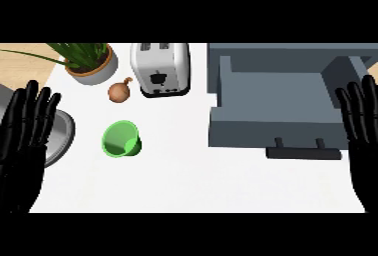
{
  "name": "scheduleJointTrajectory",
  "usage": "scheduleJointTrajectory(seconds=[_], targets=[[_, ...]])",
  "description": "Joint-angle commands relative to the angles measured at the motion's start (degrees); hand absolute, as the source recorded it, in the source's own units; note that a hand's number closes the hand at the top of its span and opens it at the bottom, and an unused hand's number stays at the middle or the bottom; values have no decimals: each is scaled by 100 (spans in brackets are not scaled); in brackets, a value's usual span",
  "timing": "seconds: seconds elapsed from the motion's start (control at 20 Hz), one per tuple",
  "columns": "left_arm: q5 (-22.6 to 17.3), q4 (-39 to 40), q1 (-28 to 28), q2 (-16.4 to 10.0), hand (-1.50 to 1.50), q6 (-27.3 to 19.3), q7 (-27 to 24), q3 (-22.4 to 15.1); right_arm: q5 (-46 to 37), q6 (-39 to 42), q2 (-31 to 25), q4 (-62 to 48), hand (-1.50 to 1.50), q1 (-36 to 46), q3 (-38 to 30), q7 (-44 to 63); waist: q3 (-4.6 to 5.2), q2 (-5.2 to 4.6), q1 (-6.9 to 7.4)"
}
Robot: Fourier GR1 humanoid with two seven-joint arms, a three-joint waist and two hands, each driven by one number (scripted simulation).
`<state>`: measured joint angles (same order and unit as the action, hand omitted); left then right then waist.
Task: Pick up the cup, place it into the drawer and close the drawer
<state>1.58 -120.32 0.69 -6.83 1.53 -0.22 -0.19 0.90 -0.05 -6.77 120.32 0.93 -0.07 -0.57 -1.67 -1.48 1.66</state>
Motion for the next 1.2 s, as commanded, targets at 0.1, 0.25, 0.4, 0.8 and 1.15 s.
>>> scheduleJointTrajectory(seconds=[0.1,0.25,0.4,0.8,1.15], targets=[[1495,28,-186,645,-150,-1522,338,9,-16,69,126,0,-150,-211,290,92,156,161,-182],[2150,532,-431,669,-150,-2919,395,257,139,176,7,-67,-150,-70,130,68,151,118,-268],[1545,1103,-823,676,-150,-4353,569,-484,557,399,151,-353,-150,-17,349,247,164,103,-317],[2418,1804,-1793,682,-150,-5848,1481,-1432,449,66,256,107,-150,346,361,1022,165,156,-187],[1679,2826,-2289,682,-150,-6058,748,-993,567,362,168,-324,-150,383,108,694,168,145,-196]])
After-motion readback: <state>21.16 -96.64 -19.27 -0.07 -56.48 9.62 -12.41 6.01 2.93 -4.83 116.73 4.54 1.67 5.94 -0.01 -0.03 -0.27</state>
